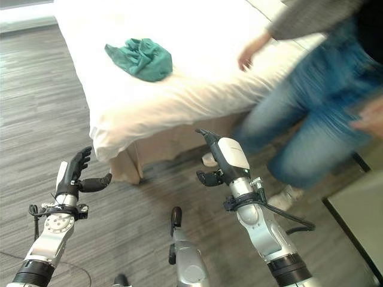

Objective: Pick up bed clothes into laundry basket.

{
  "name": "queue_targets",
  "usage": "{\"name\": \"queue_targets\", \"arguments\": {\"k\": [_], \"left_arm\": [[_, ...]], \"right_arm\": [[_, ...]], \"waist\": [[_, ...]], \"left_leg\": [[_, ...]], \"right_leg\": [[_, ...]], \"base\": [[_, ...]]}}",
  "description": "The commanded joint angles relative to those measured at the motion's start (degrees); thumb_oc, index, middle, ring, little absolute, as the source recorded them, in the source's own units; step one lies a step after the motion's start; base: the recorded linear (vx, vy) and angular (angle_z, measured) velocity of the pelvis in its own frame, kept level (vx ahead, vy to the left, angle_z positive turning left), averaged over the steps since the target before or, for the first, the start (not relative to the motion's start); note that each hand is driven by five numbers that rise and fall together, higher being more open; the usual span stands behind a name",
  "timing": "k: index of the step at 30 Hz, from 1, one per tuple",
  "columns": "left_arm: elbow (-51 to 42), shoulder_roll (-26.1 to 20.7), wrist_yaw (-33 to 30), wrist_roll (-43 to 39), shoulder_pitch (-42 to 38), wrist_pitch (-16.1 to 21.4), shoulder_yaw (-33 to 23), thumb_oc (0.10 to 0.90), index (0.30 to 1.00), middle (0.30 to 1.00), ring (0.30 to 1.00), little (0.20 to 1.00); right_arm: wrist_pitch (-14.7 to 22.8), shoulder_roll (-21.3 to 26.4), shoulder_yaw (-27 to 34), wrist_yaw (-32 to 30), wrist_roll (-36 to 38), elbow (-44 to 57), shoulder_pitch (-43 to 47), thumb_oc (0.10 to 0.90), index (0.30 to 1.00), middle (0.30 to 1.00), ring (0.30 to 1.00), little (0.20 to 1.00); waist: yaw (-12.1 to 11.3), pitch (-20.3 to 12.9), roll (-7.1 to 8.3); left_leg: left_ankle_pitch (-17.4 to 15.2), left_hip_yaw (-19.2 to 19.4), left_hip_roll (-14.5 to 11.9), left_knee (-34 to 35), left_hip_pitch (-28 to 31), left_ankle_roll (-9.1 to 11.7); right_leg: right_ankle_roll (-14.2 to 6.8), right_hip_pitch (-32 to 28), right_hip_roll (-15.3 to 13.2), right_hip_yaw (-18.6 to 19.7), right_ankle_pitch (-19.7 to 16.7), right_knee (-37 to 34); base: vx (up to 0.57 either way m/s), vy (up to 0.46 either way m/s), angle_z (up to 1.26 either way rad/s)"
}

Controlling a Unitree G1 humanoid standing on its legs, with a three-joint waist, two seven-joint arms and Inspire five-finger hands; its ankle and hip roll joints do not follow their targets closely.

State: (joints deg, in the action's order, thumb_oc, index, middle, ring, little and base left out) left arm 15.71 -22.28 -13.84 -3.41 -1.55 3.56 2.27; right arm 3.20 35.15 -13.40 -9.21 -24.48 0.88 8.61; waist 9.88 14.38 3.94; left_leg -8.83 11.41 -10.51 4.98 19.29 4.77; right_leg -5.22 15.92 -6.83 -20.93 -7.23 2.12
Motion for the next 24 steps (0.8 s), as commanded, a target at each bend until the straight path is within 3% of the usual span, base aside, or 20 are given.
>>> {"name": "queue_targets", "arguments": {"k": [1, 2, 3, 4, 5, 7, 8, 9, 11, 13, 14, 17, 18, 24], "left_arm": [[-7.8, -6.9, -1.1, 0.3, -1.6, 6.5, -0.9, 0.8, 0.9, 0.9, 0.9, 0.9], [-8.3, -6.7, -1.3, -0.2, -0.8, 6.7, -1.2, 0.8, 0.9, 0.9, 0.9, 0.9], [-8.2, -6.1, -2.5, -2.1, -0.3, 7.0, -1.9, 0.8, 0.9, 0.9, 0.9, 0.9], [-8.1, -6.1, -2.5, -2.2, -0.4, 7.0, -1.9, 0.8, 0.9, 0.9, 0.9, 0.9], [-7.8, -6.0, -2.9, -3.6, -0.6, 7.4, -2.2, 0.8, 0.9, 0.9, 0.9, 0.9], [-7.8, -6.3, -2.8, -4.6, -1.1, 7.9, -2.2, 0.8, 0.9, 0.9, 0.9, 0.9], [-10.7, -7.7, -3.2, -6.3, -1.5, 9.8, -3.9, 0.8, 0.9, 0.9, 0.9, 0.9], [-10.8, -7.7, -3.2, -6.3, -1.5, 9.8, -4.0, 0.8, 0.9, 0.9, 0.9, 0.9], [-14.4, -8.1, -4.7, -9.8, -1.9, 12.2, -6.8, 0.8, 0.9, 0.9, 0.9, 0.9], [-15.9, -7.6, -6.0, -14.0, -3.1, 13.8, -8.8, 0.8, 0.9, 0.9, 0.9, 0.9], [-15.1, -7.7, -7.7, -15.7, -4.5, 14.4, -9.7, 0.8, 0.9, 0.9, 0.9, 0.9], [-14.2, -9.4, -6.8, -14.4, -5.8, 13.3, -9.5, 0.8, 0.9, 0.9, 0.9, 0.9], [-12.0, -10.6, -7.1, -14.2, -6.9, 12.8, -8.7, 0.8, 0.9, 0.9, 0.9, 0.9], [-8.1, -14.0, -7.4, -15.0, -9.7, 13.6, -9.2, 0.8, 0.9, 0.9, 0.9, 0.9]], "right_arm": [[1.7, 0.7, 5.2, -6.0, -1.6, 2.8, 6.6, 0.8, 0.9, 0.9, 0.9, 0.9], [1.9, 1.7, 5.6, -6.7, -2.2, 3.4, 7.3, 0.8, 0.9, 0.9, 0.9, 0.9], [1.5, 2.6, 5.2, -7.7, -3.1, 3.0, 8.5, 0.8, 0.9, 0.9, 0.9, 0.9], [1.5, 2.6, 5.2, -7.7, -3.0, 2.9, 8.6, 0.8, 0.9, 0.9, 0.9, 0.9], [1.1, 3.8, 5.3, -8.8, -3.6, 2.2, 9.9, 0.8, 0.9, 0.9, 0.9, 0.9], [0.8, 4.3, 5.4, -9.3, -4.2, 1.9, 10.7, 0.8, 0.9, 0.9, 0.9, 0.9], [0.2, 6.2, 6.0, -10.2, -6.3, 1.5, 11.3, 0.8, 0.9, 0.9, 0.9, 0.9], [0.2, 6.2, 5.9, -10.2, -6.3, 1.5, 11.4, 0.8, 0.9, 0.9, 0.9, 0.9], [-0.3, 8.5, 5.9, -11.1, -8.5, 0.2, 13.1, 0.8, 0.9, 0.9, 0.9, 0.9], [-1.6, 9.2, 4.2, -12.0, -8.3, -3.8, 16.3, 0.8, 0.9, 0.9, 0.9, 0.9], [-2.3, 9.7, 2.7, -11.4, -7.1, -7.6, 18.3, 0.8, 0.9, 0.9, 0.9, 0.9], [-2.7, 10.4, 1.7, -10.6, -5.7, -11.9, 19.7, 0.8, 0.9, 0.9, 0.9, 0.9], [-3.3, 10.7, -0.3, -10.3, -5.4, -14.7, 22.1, 0.8, 0.9, 0.9, 0.9, 0.9], [-4.1, 10.6, -7.9, -9.4, -5.2, -23.3, 31.8, 0.8, 0.9, 0.9, 0.9, 0.9]], "waist": [[3.1, -3.0, 4.54], [2.9, -3.4, 3.94], [1.9, -3.0, 3.76], [2.1, -3.0, 3.94], [-0.1, -2.2, 4.74], [-0.9, -1.8, 5.28], [-2.4, -1.3, 4.54], [-2.4, -1.4, 4.81], [-4.0, -1.3, 3.72], [-6.1, -1.5, 3.01], [-8.0, -2.3, 2.24], [-8.2, -2.3, 2.11], [-8.8, -3.2, 2.35], [-10.9, -4.0, 3.43]], "left_leg": [[-4.5, 2.3, 7.0, -10.8, -1.5, -0.1], [-2.6, 2.8, 5.9, -18.8, -2.4, 1.8], [4.7, 4.3, 1.4, -35.5, -7.4, 6.1], [4.9, 4.1, 1.5, -35.8, -7.8, 6.1], [8.9, 5.0, -0.9, -48.7, -14.0, 7.6], [8.0, 5.8, -1.7, -50.9, -17.4, 6.5], [6.0, 5.4, -3.2, -44.6, -20.0, 5.1], [6.4, 5.7, -2.8, -44.1, -19.8, 4.9], [6.1, 4.3, -4.4, -33.2, -20.4, 4.1], [8.4, 3.1, -4.6, -16.4, -18.8, 3.8], [10.9, -0.3, -5.8, -9.0, -18.0, 4.8], [12.3, -0.7, -5.6, -5.9, -16.8, 4.7], [12.8, -0.6, -4.4, -2.9, -15.4, 4.4], [12.9, 0.2, -2.5, -0.5, -14.5, 3.8]], "right_leg": [[-1.9, -6.2, -1.9, 1.6, 2.1, -2.6], [-0.5, -8.4, -2.1, 1.0, 2.0, -2.2], [2.9, -13.5, -1.3, 0.6, 4.0, -2.3], [3.0, -13.4, -1.5, 0.4, 3.8, -2.4], [5.0, -18.9, -0.2, 0.8, 5.6, -5.2], [5.0, -20.5, -0.5, 1.2, 5.9, -6.1], [3.7, -22.1, -0.2, 2.2, 7.2, -6.7], [3.6, -21.9, -0.6, 2.3, 7.0, -6.8], [1.8, -22.9, -1.0, 3.6, 8.1, -6.9], [0.0, -24.1, -2.0, 5.4, 9.0, -7.1], [-0.6, -25.1, -2.4, 5.9, 10.3, -6.7], [-0.3, -26.5, -2.1, 5.7, 11.4, -5.5], [-0.4, -27.1, -2.0, 5.8, 11.7, -4.8], [-1.8, -26.9, -3.3, 6.5, 11.3, -4.7]], "base": [[0.62, -0.15, 0.11], [0.44, -0.178, 0.75], [0.44, -0.178, 0.74], [0.5, -0.28, 0.39], [0.35, -0.181, -0.25], [0.32, -0.044, -0.45], [0.2, 0.102, -0.54], [0.3, 0.171, -0.46], [0.2, 0.232, -0.31], [0.29, 0.358, -0.67], [0.28, 0.267, -0.85], [0.24, 0.158, -0.54], [0.15, 0.065, -0.14], [0.12, 0.07, 0.1]]}}
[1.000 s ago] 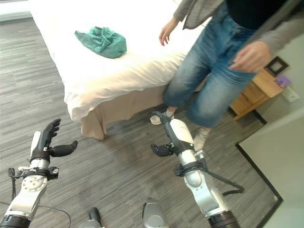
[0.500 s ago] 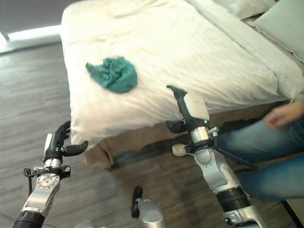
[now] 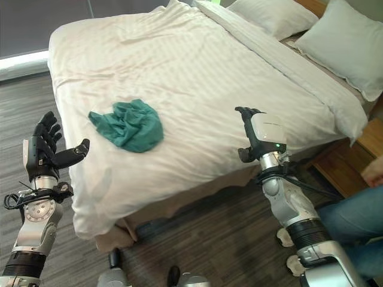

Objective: Pick up bed clothes into laundry basket.

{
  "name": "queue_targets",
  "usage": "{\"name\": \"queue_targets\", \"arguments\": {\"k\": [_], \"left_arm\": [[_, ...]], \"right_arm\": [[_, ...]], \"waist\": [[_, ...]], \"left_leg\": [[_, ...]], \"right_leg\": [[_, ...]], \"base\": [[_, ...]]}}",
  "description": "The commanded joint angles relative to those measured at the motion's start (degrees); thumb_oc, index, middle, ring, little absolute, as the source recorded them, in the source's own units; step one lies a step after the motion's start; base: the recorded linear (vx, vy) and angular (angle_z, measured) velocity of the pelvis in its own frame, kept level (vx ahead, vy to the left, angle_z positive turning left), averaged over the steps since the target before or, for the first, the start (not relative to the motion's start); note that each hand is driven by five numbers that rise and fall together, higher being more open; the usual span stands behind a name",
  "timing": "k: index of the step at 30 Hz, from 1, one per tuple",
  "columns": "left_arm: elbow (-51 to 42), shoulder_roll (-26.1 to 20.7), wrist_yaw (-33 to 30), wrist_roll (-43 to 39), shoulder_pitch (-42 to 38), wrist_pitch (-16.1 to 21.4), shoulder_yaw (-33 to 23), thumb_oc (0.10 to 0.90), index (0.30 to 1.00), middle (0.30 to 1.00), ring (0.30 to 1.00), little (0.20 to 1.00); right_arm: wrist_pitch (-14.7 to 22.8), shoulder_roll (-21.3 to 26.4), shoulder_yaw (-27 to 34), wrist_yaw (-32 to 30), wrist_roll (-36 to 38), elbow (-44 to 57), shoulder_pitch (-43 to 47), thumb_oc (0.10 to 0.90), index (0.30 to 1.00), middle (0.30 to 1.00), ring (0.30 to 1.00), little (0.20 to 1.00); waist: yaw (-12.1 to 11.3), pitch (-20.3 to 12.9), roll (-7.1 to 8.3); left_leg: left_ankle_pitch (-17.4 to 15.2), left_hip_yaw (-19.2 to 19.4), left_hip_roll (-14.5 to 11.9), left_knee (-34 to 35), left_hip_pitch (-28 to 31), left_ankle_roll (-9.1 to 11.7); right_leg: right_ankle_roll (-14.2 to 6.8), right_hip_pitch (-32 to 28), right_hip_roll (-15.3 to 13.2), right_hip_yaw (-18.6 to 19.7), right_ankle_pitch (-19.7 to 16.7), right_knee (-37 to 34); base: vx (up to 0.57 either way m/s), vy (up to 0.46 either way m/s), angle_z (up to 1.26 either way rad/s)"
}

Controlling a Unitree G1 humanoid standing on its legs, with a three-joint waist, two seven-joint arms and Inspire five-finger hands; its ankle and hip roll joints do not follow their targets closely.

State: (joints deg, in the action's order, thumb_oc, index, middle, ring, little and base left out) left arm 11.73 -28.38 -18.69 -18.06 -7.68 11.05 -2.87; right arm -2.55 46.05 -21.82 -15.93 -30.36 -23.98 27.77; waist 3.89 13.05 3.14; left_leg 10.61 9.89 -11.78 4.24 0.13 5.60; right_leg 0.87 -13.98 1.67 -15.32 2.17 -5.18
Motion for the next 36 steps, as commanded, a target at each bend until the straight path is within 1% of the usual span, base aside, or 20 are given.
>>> {"name": "queue_targets", "arguments": {"k": [1, 3, 4, 10, 12, 15, 17, 23, 27, 29, 30, 31, 32, 33, 34, 35, 36], "left_arm": [[-3.6, -8.2, -2.8, -0.4, -3.8, 6.2, -4.7, 0.8, 0.9, 0.9, 0.9, 0.9], [-2.0, -9.0, -3.2, -0.8, -4.3, 6.4, -5.5, 0.8, 0.9, 0.9, 0.9, 0.9], [0.0, -9.9, -3.6, -0.7, -4.7, 6.3, -5.7, 0.8, 0.9, 0.9, 0.9, 0.9], [3.9, -11.7, -3.0, -1.4, -5.7, 6.1, -5.2, 0.8, 0.9, 0.9, 0.9, 0.9], [5.1, -12.2, -2.5, -1.3, -5.7, 5.7, -4.8, 0.8, 0.9, 0.9, 0.9, 0.9], [5.6, -12.3, -2.4, -1.5, -5.9, 5.7, -4.6, 0.8, 0.9, 0.9, 0.9, 0.9], [6.4, -12.3, -2.1, -1.8, -7.1, 5.7, -3.5, 0.8, 0.9, 0.9, 0.9, 0.9], [6.0, -12.2, -1.9, -2.1, -8.3, 6.1, -2.6, 0.8, 0.9, 0.9, 0.9, 0.9], [6.1, -11.5, -1.7, -2.7, -10.0, 6.4, -1.2, 0.8, 0.9, 0.9, 0.9, 0.9], [6.0, -10.5, -1.3, -2.9, -10.1, 6.2, -0.6, 0.8, 0.9, 0.9, 0.9, 0.9], [6.0, -10.6, -1.3, -2.9, -10.1, 6.2, -0.6, 0.8, 0.9, 0.9, 0.9, 0.9], [6.1, -10.2, -1.2, -2.7, -9.9, 6.1, -0.3, 0.8, 0.9, 0.9, 0.9, 0.9], [6.1, -10.2, -1.2, -2.7, -9.9, 6.1, -0.3, 0.8, 0.9, 0.9, 0.9, 0.9], [6.5, -10.0, -1.4, -2.9, -10.4, 6.2, 0.0, 0.8, 0.9, 0.9, 0.9, 0.9], [6.6, -10.1, -1.4, -2.9, -10.4, 6.3, 0.0, 0.8, 0.9, 0.9, 0.9, 0.9], [7.6, -10.5, -2.0, -0.2, -12.5, 5.2, 2.6, 0.8, 0.9, 0.9, 0.9, 0.9], [9.1, -10.5, -2.5, -0.7, -15.8, 5.4, 3.1, 0.8, 0.9, 0.9, 0.9, 0.9]], "right_arm": [[1.5, -0.3, -0.2, -2.3, 1.0, 0.5, 13.7, 0.8, 0.9, 0.9, 0.9, 0.9], [1.5, -0.6, -1.5, -2.0, 2.3, -1.6, 15.9, 0.8, 0.9, 0.9, 0.9, 0.9], [1.5, -0.9, -3.6, -1.1, 3.0, -3.9, 17.9, 0.8, 0.9, 0.9, 0.9, 0.9], [1.7, -2.2, -6.7, 0.0, 5.0, -7.8, 21.8, 0.8, 0.9, 0.9, 0.9, 0.9], [1.8, -3.3, -7.7, 0.7, 5.7, -7.9, 23.2, 0.8, 0.9, 0.9, 0.9, 0.9], [1.9, -3.5, -8.1, 0.7, 5.8, -8.1, 23.9, 0.8, 0.9, 0.9, 0.9, 0.9], [1.9, -4.1, -9.2, 0.7, 5.9, -7.8, 25.8, 0.8, 0.9, 0.9, 0.9, 0.9], [2.0, -6.0, -10.5, 1.0, 6.6, -7.0, 28.3, 0.8, 0.9, 0.9, 0.9, 0.9], [2.3, -8.7, -10.9, 0.9, 7.3, -7.5, 28.5, 0.8, 0.9, 0.9, 0.9, 0.9], [2.2, -11.4, -11.2, 1.2, 7.7, -8.1, 26.6, 0.8, 0.9, 0.9, 0.9, 0.9], [2.3, -11.4, -11.2, 1.2, 7.7, -8.1, 26.6, 0.8, 0.9, 0.9, 0.9, 0.9], [2.2, -13.5, -11.4, 1.4, 8.1, -9.1, 25.5, 0.8, 0.9, 0.9, 0.9, 0.9], [2.3, -13.6, -11.5, 1.4, 8.1, -9.2, 25.6, 0.8, 0.9, 0.9, 0.9, 0.9], [2.4, -15.4, -12.0, 2.0, 9.4, -10.8, 25.2, 0.613, 0.62, 0.62, 0.62, 0.62], [2.5, -15.5, -12.0, 2.0, 9.4, -10.9, 25.3, 0.577, 0.566, 0.566, 0.566, 0.566], [2.0, -17.2, -13.3, 3.1, 9.6, -12.2, 25.2, 0.518, 0.476, 0.476, 0.476, 0.476], [1.9, -19.0, -14.1, 3.0, 10.0, -14.4, 25.6, 0.4, 0.3, 0.3, 0.3, 0.3]], "waist": [[-5.2, -2.7, 4.46], [-5.7, -2.8, 4.95], [-6.3, -2.8, 5.14], [-6.9, -2.6, 5.5], [-7.3, -2.4, 5.56], [-7.4, -2.2, 5.59], [-7.6, -1.8, 5.61], [-8.2, -0.9, 5.58], [-8.8, 0.2, 5.41], [-9.3, 0.7, 5.02], [-9.3, 0.6, 5.04], [-9.6, 0.8, 4.76], [-9.5, 0.8, 4.78], [-9.9, 1.1, 4.52], [-9.9, 1.1, 4.53], [-9.4, 1.2, 4.41], [-9.6, 1.2, 4.21]], "left_leg": [[-6.5, 1.8, -1.0, 0.3, 4.5, 2.9], [-6.7, 1.8, -0.5, 0.5, 4.1, 2.7], [-6.9, 1.6, -0.2, 0.5, 3.7, 2.5], [-7.1, 1.5, 0.7, 0.6, 2.7, 2.2], [-7.1, 1.5, 1.0, 0.8, 2.2, 2.0], [-7.1, 1.5, 1.1, 0.8, 1.8, 2.0], [-6.8, 1.4, 1.2, 0.8, 0.8, 2.0], [-6.5, 1.0, 1.1, 0.8, -0.9, 2.1], [-6.0, 0.6, 1.1, 0.8, -2.5, 2.2], [-5.7, 0.3, 1.1, 0.8, -3.3, 2.2], [-5.7, 0.3, 1.1, 0.8, -3.4, 2.2], [-5.6, 0.1, 1.0, 0.8, -3.8, 2.2], [-5.5, 0.1, 1.0, 0.8, -3.8, 2.2], [-5.3, -0.2, 1.0, 0.8, -4.4, 2.4], [-5.2, -0.3, 1.0, 0.8, -4.5, 2.4], [-5.1, -0.1, 1.0, 0.8, -4.8, 2.4], [-5.0, -0.2, 1.1, 0.8, -5.3, 2.4]], "right_leg": [[-8.1, 2.9, -12.0, 0.8, 1.9, 2.5], [-8.6, 3.2, -12.6, 0.7, 1.6, 2.2], [-8.9, 3.3, -13.0, 0.5, 1.4, 2.1], [-9.7, 3.9, -13.8, 0.1, 0.6, 1.7], [-10.0, 4.5, -14.1, 0.0, 0.2, 1.5], [-10.1, 4.8, -14.2, 0.0, 0.0, 1.3], [-10.2, 5.6, -14.2, 0.2, -0.5, 0.9], [-10.4, 7.2, -14.0, 0.3, -0.8, 0.5], [-10.4, 8.4, -13.8, 0.6, -1.0, 0.3], [-10.3, 9.1, -13.6, 0.4, -1.2, 0.2], [-10.3, 9.2, -13.6, 0.3, -1.2, 0.2], [-10.3, 9.5, -13.6, 0.2, -1.2, 0.2], [-10.3, 9.5, -13.6, 0.2, -1.2, 0.2], [-10.3, 10.0, -13.6, 0.2, -1.3, 0.2], [-10.3, 10.1, -13.6, 0.2, -1.3, 0.2], [-10.4, 10.4, -13.5, 0.4, -1.5, 0.2], [-10.5, 11.0, -13.5, 0.4, -1.6, 0.2]], "base": [[0.09, 0.053, 0.39], [0.07, 0.042, 0.37], [0.05, 0.032, 0.34], [0.04, 0.021, 0.34], [0.04, 0.013, 0.11], [0.01, 0.003, 0.01], [0.0, 0.0, 0.0], [0.0, 0.0, 0.0], [-0.01, -0.004, 0.01], [-0.01, -0.023, 0.04], [0.01, -0.031, 0.02], [0.0, 0.0, 0.0], [0.0, -0.032, 0.03], [-0.01, -0.017, 0.05], [-0.01, -0.021, 0.04], [-0.02, -0.006, 0.06], [-0.02, -0.005, 0.06]]}}
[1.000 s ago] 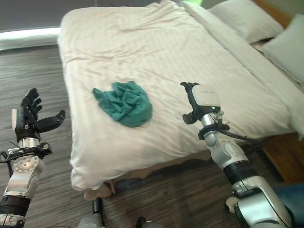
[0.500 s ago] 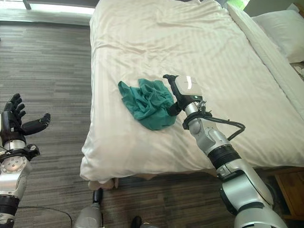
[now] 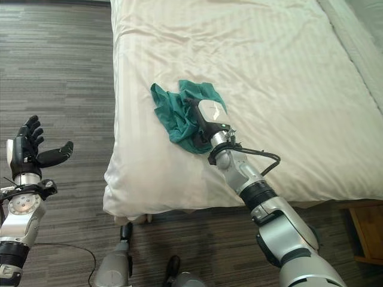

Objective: Pick up bed clothes into laundry basket.

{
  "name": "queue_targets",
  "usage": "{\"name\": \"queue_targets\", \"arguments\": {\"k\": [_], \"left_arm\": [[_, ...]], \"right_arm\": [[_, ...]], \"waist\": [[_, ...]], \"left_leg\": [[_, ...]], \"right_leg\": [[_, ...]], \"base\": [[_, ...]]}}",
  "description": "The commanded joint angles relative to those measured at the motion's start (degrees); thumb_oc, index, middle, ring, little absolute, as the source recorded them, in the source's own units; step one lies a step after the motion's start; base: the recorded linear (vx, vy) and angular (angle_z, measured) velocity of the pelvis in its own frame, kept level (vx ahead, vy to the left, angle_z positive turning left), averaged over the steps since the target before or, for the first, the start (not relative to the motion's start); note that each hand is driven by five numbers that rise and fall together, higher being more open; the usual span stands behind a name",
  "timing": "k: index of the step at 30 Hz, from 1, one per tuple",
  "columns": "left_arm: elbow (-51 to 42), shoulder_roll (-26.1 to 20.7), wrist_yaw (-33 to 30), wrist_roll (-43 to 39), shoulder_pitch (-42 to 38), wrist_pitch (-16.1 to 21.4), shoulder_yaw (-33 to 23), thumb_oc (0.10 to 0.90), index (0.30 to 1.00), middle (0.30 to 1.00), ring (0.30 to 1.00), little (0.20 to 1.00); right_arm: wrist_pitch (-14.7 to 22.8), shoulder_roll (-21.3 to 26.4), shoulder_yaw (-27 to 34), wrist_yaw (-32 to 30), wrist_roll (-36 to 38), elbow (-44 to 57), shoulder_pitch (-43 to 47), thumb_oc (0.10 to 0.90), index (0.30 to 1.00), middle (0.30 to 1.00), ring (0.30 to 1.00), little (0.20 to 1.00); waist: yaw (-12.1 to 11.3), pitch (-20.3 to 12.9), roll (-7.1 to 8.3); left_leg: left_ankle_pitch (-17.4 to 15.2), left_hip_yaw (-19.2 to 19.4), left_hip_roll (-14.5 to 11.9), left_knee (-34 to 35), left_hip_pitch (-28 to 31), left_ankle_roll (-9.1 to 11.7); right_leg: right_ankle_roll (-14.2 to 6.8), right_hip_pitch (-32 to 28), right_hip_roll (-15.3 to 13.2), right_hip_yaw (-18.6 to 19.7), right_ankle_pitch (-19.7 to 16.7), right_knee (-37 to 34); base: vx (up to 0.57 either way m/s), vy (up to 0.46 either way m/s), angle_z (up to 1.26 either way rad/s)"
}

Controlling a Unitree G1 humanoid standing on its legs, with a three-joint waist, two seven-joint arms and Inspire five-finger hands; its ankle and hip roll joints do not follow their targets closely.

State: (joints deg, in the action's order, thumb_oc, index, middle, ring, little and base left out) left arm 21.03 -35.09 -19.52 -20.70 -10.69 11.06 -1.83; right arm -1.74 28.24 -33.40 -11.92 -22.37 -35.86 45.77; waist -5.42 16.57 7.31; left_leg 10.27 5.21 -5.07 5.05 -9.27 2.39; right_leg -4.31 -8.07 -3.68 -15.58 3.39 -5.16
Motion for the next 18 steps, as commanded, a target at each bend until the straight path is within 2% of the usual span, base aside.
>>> {"name": "queue_targets", "arguments": {"k": [1, 3, 6, 8, 10, 12, 13, 17, 18], "left_arm": [[-0.5, -3.6, -1.9, 1.1, -13.6, 5.6, 1.2, 0.8, 0.9, 0.9, 0.9, 0.9], [1.7, -3.9, -2.4, -1.8, -17.3, 6.7, 1.7, 0.8, 0.9, 0.9, 0.9, 0.9], [4.8, -5.0, -2.6, -3.1, -21.1, 6.8, 3.6, 0.8, 0.9, 0.9, 0.9, 0.9], [8.5, -6.2, -2.9, -3.5, -25.2, 6.4, 6.0, 0.8, 0.9, 0.9, 0.9, 0.9], [9.6, -6.8, -2.8, -3.2, -26.2, 5.9, 6.9, 0.8, 0.9, 0.9, 0.9, 0.9], [10.1, -7.5, -2.8, -2.9, -27.0, 5.7, 7.5, 0.8, 0.9, 0.9, 0.9, 0.9], [9.5, -8.0, -2.7, -2.9, -27.4, 5.4, 7.5, 0.8, 0.9, 0.9, 0.9, 0.9], [9.7, -9.7, -2.4, -3.0, -29.3, 5.1, 8.1, 0.8, 0.9, 0.9, 0.9, 0.9], [10.7, -11.9, -2.0, -3.3, -33.5, 5.0, 9.8, 0.8, 0.9, 0.9, 0.9, 0.9]], "right_arm": [[1.4, -2.1, -2.7, -1.1, 2.6, -4.0, 7.2, 0.4, 0.3, 0.3, 0.3, 0.3], [0.9, -2.8, -4.3, -0.4, 3.9, -8.4, 10.1, 0.4, 0.3, 0.3, 0.3, 0.3], [0.8, -2.6, -5.3, -0.3, 4.9, -9.2, 12.8, 0.4, 0.3, 0.3, 0.3, 0.3], [0.4, -1.7, -5.7, -0.6, 6.0, -9.4, 15.6, 0.4, 0.3, 0.3, 0.3, 0.3], [0.3, -0.8, -5.7, -0.7, 6.1, -8.7, 16.8, 0.4, 0.3, 0.3, 0.3, 0.3], [0.3, 1.3, -5.6, -1.1, 6.3, -7.5, 18.7, 0.4, 0.3, 0.3, 0.3, 0.3], [0.0, 4.2, -5.2, -1.2, 6.3, -5.3, 21.0, 0.4, 0.3, 0.3, 0.3, 0.3], [0.1, 10.5, -4.7, -1.8, 7.2, -3.3, 24.5, 0.4, 0.3, 0.3, 0.3, 0.3], [0.1, 15.2, -5.7, -2.7, 8.3, -4.2, 29.3, 0.4, 0.3, 0.3, 0.3, 0.3]], "waist": [[-0.4, -2.3, -0.14], [-0.2, -2.5, -0.51], [0.6, -2.8, -0.48], [1.9, -3.3, -0.21], [2.9, -4.1, 0.03], [3.8, -5.1, 0.44], [4.5, -5.9, 0.89], [5.9, -8.3, 1.7], [7.1, -9.8, 2.44]], "left_leg": [[-4.6, 4.4, -5.6, 0.0, 3.8, 5.7], [-4.5, 4.4, -5.6, 0.0, 3.4, 5.9], [-4.6, 4.7, -5.5, 0.0, 3.5, 5.8], [-5.1, 5.3, -5.3, 0.0, 4.4, 5.6], [-5.6, 5.7, -5.2, 0.0, 5.3, 5.5], [-6.3, 6.2, -5.0, 0.0, 6.5, 5.3], [-7.1, 6.9, -4.7, 0.0, 8.1, 5.1], [-8.1, 7.9, -4.5, 0.0, 10.2, 4.8], [-8.9, 8.7, -4.2, 0.0, 11.9, 4.5]], "right_leg": [[-5.4, 5.4, -8.2, 0.7, -2.9, 0.2], [-5.6, 5.9, -8.2, 0.6, -3.0, 0.2], [-5.8, 5.9, -8.4, 0.7, -3.2, 0.2], [-6.1, 5.5, -8.8, 1.3, -3.6, 0.2], [-6.3, 5.2, -9.1, 1.8, -4.0, 0.2], [-6.5, 4.8, -9.4, 2.7, -4.5, 0.2], [-6.8, 4.3, -9.7, 3.6, -4.9, 0.2], [-7.3, 3.4, -10.3, 4.6, -5.4, 0.5], [-7.8, 2.9, -10.6, 5.3, -5.9, 0.7]], "base": [[-0.01, 0.005, 0.06], [0.0, 0.019, -0.01], [-0.02, 0.034, -0.01], [-0.03, 0.077, 0.01], [0.01, 0.083, 0.0], [0.03, 0.109, -0.07], [0.03, 0.11, -0.18], [0.05, 0.096, -0.2], [0.06, 0.113, -0.3]]}}
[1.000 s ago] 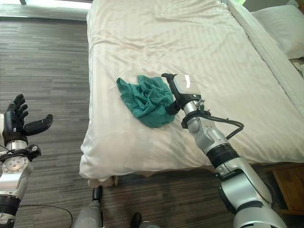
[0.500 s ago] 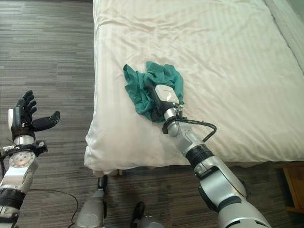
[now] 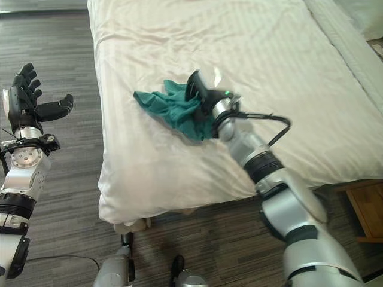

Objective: Pick up bed clothes into laundry basket.

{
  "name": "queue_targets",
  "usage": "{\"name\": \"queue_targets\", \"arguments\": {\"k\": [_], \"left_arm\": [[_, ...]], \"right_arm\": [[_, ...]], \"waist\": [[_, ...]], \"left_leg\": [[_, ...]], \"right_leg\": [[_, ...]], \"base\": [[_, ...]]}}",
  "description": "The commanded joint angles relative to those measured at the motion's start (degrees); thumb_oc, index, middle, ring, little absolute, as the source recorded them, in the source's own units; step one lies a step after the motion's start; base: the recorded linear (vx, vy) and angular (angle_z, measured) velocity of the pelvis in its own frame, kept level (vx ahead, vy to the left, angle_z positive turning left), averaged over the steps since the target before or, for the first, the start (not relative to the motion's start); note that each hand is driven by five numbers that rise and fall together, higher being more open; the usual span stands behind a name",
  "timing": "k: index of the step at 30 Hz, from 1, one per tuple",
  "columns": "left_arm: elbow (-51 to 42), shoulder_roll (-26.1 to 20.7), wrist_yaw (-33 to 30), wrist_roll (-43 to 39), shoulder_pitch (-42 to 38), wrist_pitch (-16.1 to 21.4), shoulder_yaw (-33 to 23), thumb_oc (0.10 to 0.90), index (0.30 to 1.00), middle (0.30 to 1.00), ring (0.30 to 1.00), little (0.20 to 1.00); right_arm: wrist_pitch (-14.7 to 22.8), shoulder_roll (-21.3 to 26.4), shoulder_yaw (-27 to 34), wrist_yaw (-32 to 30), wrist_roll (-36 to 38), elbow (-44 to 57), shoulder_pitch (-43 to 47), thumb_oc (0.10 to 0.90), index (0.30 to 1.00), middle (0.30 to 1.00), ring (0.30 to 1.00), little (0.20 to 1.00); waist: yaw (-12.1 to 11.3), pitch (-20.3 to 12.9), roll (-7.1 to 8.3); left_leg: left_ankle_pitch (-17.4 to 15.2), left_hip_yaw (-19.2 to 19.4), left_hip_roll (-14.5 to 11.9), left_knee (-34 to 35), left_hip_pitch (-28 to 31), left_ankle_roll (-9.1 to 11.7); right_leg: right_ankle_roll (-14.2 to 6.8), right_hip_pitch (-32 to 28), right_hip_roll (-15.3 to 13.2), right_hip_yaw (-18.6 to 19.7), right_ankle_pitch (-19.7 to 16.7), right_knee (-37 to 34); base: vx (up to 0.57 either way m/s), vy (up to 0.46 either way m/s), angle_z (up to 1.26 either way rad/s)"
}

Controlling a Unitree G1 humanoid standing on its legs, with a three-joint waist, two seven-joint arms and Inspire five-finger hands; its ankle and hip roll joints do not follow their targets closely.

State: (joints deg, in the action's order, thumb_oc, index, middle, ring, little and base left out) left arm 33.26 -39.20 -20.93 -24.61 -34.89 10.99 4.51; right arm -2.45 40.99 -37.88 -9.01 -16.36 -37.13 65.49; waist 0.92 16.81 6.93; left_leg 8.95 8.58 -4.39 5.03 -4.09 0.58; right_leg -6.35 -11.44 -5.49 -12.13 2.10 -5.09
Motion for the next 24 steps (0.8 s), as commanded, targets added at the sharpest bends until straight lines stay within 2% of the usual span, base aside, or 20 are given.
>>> {"name": "queue_targets", "arguments": {"k": [1, 4, 5, 6, 7, 8, 9, 10, 11, 12, 13, 14, 15, 16, 17, 19, 20, 21, 23, 24], "left_arm": [[-1.0, -8.5, -0.4, 0.2, -10.7, 5.0, 4.1, 0.8, 0.9, 0.9, 0.9, 0.9], [-2.6, -10.5, 0.3, -1.1, -12.3, 5.9, 3.7, 0.8, 0.9, 0.9, 0.9, 0.9], [-6.9, -10.1, 0.6, -0.3, -7.7, 5.6, 0.9, 0.8, 0.9, 0.9, 0.9, 0.9], [-7.4, -10.1, 0.6, -0.1, -7.1, 5.4, 0.5, 0.8, 0.9, 0.9, 0.9, 0.9], [-11.9, -8.7, 1.2, 0.9, 0.0, 5.3, -3.5, 0.8, 0.9, 0.9, 0.9, 0.9], [-12.8, -8.7, 1.2, 1.1, 1.1, 5.0, -4.1, 0.8, 0.9, 0.9, 0.9, 0.9], [-15.0, -7.4, 1.6, 1.2, 4.8, 5.0, -6.2, 0.8, 0.9, 0.9, 0.9, 0.9], [-19.7, -5.1, 2.6, 1.8, 11.2, 4.5, -10.0, 0.8, 0.9, 0.9, 0.9, 0.9], [-20.6, -5.5, 2.6, 1.9, 11.9, 4.2, -9.8, 0.8, 0.9, 0.9, 0.9, 0.9], [-21.6, -4.4, 2.8, 1.9, 13.3, 4.5, -11.2, 0.8, 0.9, 0.9, 0.9, 0.9], [-23.6, -3.0, 3.2, 2.4, 16.1, 4.2, -13.2, 0.8, 0.9, 0.9, 0.9, 0.9], [-23.8, -3.4, 3.3, 2.5, 16.3, 4.1, -12.8, 0.8, 0.9, 0.9, 0.9, 0.9], [-24.2, -2.5, 3.0, 2.5, 16.8, 3.9, -12.9, 0.8, 0.9, 0.9, 0.9, 0.9], [-25.2, -1.9, 3.1, 2.7, 16.9, 3.6, -12.1, 0.8, 0.9, 0.9, 0.9, 0.9], [-26.9, -0.9, 3.1, 3.2, 17.5, 3.2, -12.6, 0.8, 0.9, 0.9, 0.9, 0.9], [-29.4, 1.6, 2.7, 3.7, 20.8, 3.1, -14.2, 0.8, 0.9, 0.9, 0.9, 0.9], [-29.4, 1.6, 2.7, 3.7, 20.8, 3.1, -14.2, 0.8, 0.9, 0.9, 0.9, 0.9], [-31.3, 2.6, 2.5, 3.7, 22.8, 3.0, -15.3, 0.8, 0.9, 0.9, 0.9, 0.9], [-33.6, 4.9, 2.3, 5.3, 25.5, 2.4, -17.1, 0.8, 0.9, 0.9, 0.9, 0.9], [-33.8, 4.9, 2.3, 5.3, 25.8, 2.3, -17.1, 0.8, 0.9, 0.9, 0.9, 0.9]], "right_arm": [[0.9, 4.6, -1.6, -5.9, 2.4, -3.0, 10.9, 0.4, 0.3, 0.3, 0.3, 0.3], [1.3, 14.3, -1.9, -7.9, 3.7, 2.7, 17.0, 0.4, 0.3, 0.3, 0.3, 0.3], [0.7, 20.0, 1.2, -9.0, 3.5, 11.5, 16.2, 0.4, 0.3, 0.3, 0.3, 0.3], [0.4, 20.1, 1.7, -8.8, 3.4, 12.2, 15.6, 0.4, 0.3, 0.3, 0.3, 0.3], [0.5, 24.1, 6.2, -10.2, 2.6, 20.4, 12.4, 0.4, 0.3, 0.3, 0.3, 0.3], [0.1, 24.1, 7.2, -10.1, 2.4, 21.5, 11.0, 0.4, 0.3, 0.3, 0.3, 0.3], [0.2, 26.3, 10.6, -10.7, 1.9, 25.3, 8.1, 0.4, 0.3, 0.3, 0.3, 0.3], [0.5, 28.0, 19.0, -11.0, 0.8, 32.0, -1.6, 0.4, 0.3, 0.3, 0.3, 0.3], [0.3, 27.8, 22.0, -10.7, 0.4, 33.5, -5.1, 0.4, 0.3, 0.3, 0.3, 0.3], [0.6, 27.8, 25.2, -11.1, 0.6, 34.6, -9.3, 0.4, 0.3, 0.3, 0.3, 0.3], [1.6, 24.1, 35.6, -10.4, 0.8, 40.1, -23.3, 0.4, 0.3, 0.3, 0.3, 0.3], [1.5, 23.6, 37.9, -10.1, 0.6, 41.4, -25.8, 0.4, 0.3, 0.3, 0.3, 0.3], [2.3, 19.6, 42.9, -10.2, 0.5, 44.1, -33.6, 0.4, 0.3, 0.3, 0.3, 0.3], [2.7, 15.4, 48.5, -9.9, -0.1, 48.1, -40.9, 0.4, 0.3, 0.3, 0.3, 0.3], [4.0, 10.6, 51.3, -9.3, -0.9, 51.3, -46.4, 0.4, 0.3, 0.3, 0.3, 0.3], [6.2, 3.1, 51.5, -9.1, 0.0, 52.7, -52.0, 0.4, 0.3, 0.3, 0.3, 0.3], [6.2, 3.1, 51.5, -9.1, 0.0, 52.7, -52.0, 0.4, 0.3, 0.3, 0.3, 0.3], [7.5, -1.2, 50.2, -8.6, 0.9, 53.5, -54.1, 0.4, 0.3, 0.3, 0.3, 0.3], [9.1, -8.1, 49.6, -6.8, 3.4, 56.1, -58.0, 0.4, 0.3, 0.3, 0.3, 0.3], [9.0, -8.3, 49.6, -6.7, 3.4, 56.3, -58.3, 0.4, 0.3, 0.3, 0.3, 0.3]], "waist": [[1.5, -10.5, 3.09], [4.1, -12.1, 4.31], [5.4, -12.4, 4.76], [5.4, -12.6, 4.83], [6.7, -12.7, 4.63], [6.7, -13.0, 4.7], [7.7, -12.8, 4.6], [9.2, -12.2, 4.22], [8.7, -12.5, 4.86], [9.9, -12.1, 4.56], [11.6, -11.7, 4.33], [11.2, -12.0, 4.77], [12.0, -11.4, 3.97], [11.9, -11.2, 3.71], [11.6, -10.7, 2.21], [10.8, -10.0, 0.3], [10.8, -10.0, 0.3], [10.3, -10.2, -0.15], [10.4, -10.6, -0.85], [10.3, -10.7, -0.73]], "left_leg": [[-8.1, 5.8, -4.9, 0.0, 7.6, 6.4], [-8.6, 7.1, -4.8, 0.0, 9.0, 6.2], [-9.4, 7.6, -4.7, 0.0, 10.2, 6.0], [-9.0, 7.7, -4.7, 0.0, 10.0, 5.9], [-9.7, 8.3, -4.5, 0.0, 10.9, 5.4], [-9.8, 8.4, -4.5, 0.0, 11.0, 5.4], [-10.0, 8.9, -4.4, 0.0, 11.5, 5.1], [-10.3, 10.2, -4.4, 0.0, 12.5, 4.7], [-10.4, 10.4, -4.4, 0.0, 12.5, 4.7], [-10.5, 11.0, -4.5, 0.0, 12.8, 4.6], [-10.6, 12.3, -4.6, 0.0, 12.7, 4.6], [-10.7, 12.4, -4.7, 0.0, 12.6, 4.6], [-10.9, 13.7, -5.1, 0.0, 12.9, 4.6], [-10.2, 15.1, -5.3, 0.0, 12.5, 4.4], [-9.7, 17.4, -6.1, 0.0, 11.9, 3.7], [-8.3, 22.2, -7.2, -0.7, 11.1, 2.5], [-8.3, 22.2, -7.2, -0.7, 11.1, 2.5], [-8.8, 23.9, -7.2, -0.8, 11.8, 2.4], [-7.9, 29.9, -8.3, -1.3, 11.9, 1.3], [-7.9, 30.1, -8.2, -1.2, 12.0, 1.3]], "right_leg": [[-6.0, 5.9, -9.1, 2.1, -4.5, 0.9], [-6.5, 5.8, -9.5, 3.3, -5.9, 1.3], [-6.8, 5.5, -9.8, 3.9, -5.9, 2.0], [-6.7, 5.7, -9.8, 4.0, -6.2, 2.1], [-6.8, 6.1, -10.0, 4.8, -6.6, 3.0], [-6.8, 6.1, -10.0, 5.0, -6.5, 3.1], [-6.9, 6.6, -10.1, 5.6, -7.0, 4.0], [-7.5, 8.1, -10.0, 6.9, -8.6, 6.0], [-7.5, 8.3, -9.9, 7.2, -8.7, 6.1], [-7.8, 8.8, -9.9, 7.9, -9.4, 5.8], [-8.4, 10.1, -9.8, 9.5, -11.8, 5.0], [-8.4, 10.2, -9.7, 9.6, -11.9, 5.0], [-8.4, 10.8, -9.9, 8.7, -12.0, 5.0], [-8.1, 11.9, -9.9, 6.5, -12.2, 5.8], [-6.7, 11.9, -9.9, 1.2, -8.7, 9.0], [-3.9, 11.0, -9.4, -6.2, -3.0, 15.8], [-3.9, 11.0, -9.4, -6.2, -3.0, 15.8], [-3.3, 10.9, -9.5, -7.6, 0.6, 20.8], [-2.1, 9.3, -10.6, -13.6, 2.6, 24.7], [-2.0, 9.5, -10.7, -13.4, 2.8, 24.9]], "base": [[0.05, 0.114, -0.28], [0.04, 0.091, -0.2], [0.01, 0.069, -0.03], [0.06, 0.13, -0.01], [0.02, 0.074, -0.19], [0.05, 0.121, -0.35], [0.01, 0.083, -0.73], [0.01, 0.083, -0.72], [0.01, 0.058, -0.63], [-0.06, 0.016, -0.53], [-0.05, 0.013, -0.49], [-0.11, 0.052, -0.53], [-0.14, 0.099, -0.28], [-0.28, 0.196, -0.28], [-0.37, 0.215, -0.28], [-0.33, 0.195, -1.21], [-0.17, 0.15, -1.58], [-0.17, 0.124, -0.9], [-0.25, 0.113, -1.05], [-0.3, 0.061, -1.67]]}}
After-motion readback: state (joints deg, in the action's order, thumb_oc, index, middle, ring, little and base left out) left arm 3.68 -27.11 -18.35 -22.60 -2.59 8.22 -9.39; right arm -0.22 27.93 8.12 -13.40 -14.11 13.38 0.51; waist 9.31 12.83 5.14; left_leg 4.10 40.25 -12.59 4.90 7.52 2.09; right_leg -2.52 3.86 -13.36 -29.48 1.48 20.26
